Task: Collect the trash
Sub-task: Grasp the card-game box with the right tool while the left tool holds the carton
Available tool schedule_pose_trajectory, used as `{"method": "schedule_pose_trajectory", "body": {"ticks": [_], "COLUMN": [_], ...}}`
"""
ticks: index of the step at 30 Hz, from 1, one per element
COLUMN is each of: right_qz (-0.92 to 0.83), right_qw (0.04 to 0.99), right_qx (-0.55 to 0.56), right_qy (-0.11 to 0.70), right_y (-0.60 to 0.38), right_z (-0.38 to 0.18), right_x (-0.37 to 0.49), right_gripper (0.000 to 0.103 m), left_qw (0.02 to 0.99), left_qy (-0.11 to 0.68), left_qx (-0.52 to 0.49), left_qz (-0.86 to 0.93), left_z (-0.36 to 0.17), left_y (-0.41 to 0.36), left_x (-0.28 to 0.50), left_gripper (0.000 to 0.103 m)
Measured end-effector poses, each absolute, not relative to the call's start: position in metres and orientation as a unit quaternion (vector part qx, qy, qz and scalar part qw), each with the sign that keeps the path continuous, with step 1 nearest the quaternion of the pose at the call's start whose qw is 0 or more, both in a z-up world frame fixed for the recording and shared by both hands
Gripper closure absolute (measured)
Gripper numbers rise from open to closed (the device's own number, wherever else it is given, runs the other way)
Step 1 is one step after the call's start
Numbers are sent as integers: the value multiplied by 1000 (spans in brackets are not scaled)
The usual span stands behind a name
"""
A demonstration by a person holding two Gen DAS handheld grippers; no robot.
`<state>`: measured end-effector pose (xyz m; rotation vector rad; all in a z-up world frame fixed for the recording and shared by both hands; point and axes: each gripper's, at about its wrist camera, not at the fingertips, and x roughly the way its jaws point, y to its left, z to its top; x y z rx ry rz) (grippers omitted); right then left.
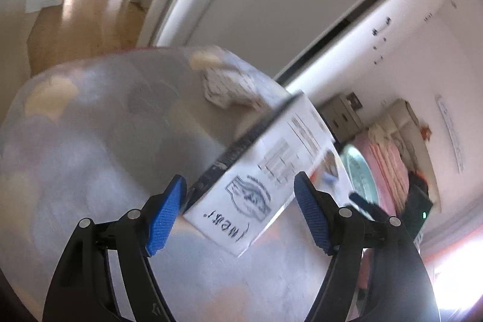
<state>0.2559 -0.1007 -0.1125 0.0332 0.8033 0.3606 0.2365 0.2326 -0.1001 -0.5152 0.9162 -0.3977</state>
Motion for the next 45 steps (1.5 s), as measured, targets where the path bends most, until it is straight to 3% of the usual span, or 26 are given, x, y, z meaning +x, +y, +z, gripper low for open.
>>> {"method": "schedule_pose_trajectory", "body": {"ticks": [4, 12, 18, 21, 23, 32, 41, 42, 44, 45], "right_qz": [169, 165, 176, 199, 215, 237, 260, 262, 261, 261], "right_qw": [910, 918, 915, 906, 896, 872, 857, 856, 854, 853], "right_qx": [6, -10, -11, -19, -39, -136, -134, -135, -138, -139], "right_qy": [379, 361, 362, 372, 386, 407, 424, 424, 428, 430], "right_y": [-98, -94, -99, -98, -92, -59, -44, -43, -42, -43], "right_z": [-111, -107, -94, -85, -86, -103, -116, -118, -121, -123], "right_x": [251, 244, 259, 282, 300, 339, 358, 356, 350, 347], "right_gripper": [32, 28, 20, 11, 11, 11, 12, 13, 29, 31], "left_qw": [844, 909, 919, 923, 924, 933, 942, 942, 942, 942], "left_qy": [433, 401, 392, 382, 378, 345, 321, 321, 319, 318], "left_qx": [-241, -84, -40, -52, -62, -100, -99, -101, -105, -107], "left_qz": [-205, -69, -16, -14, -12, -16, -2, -1, -2, -3], "left_z": [-101, -90, -92, -94, -98, -103, -100, -99, -98, -98], "left_y": [216, 149, 133, 135, 137, 146, 148, 148, 150, 150], "left_x": [220, 197, 209, 212, 215, 207, 203, 203, 203, 202], "left_gripper": [32, 26, 28, 31, 43, 44, 46, 46, 47, 47]}}
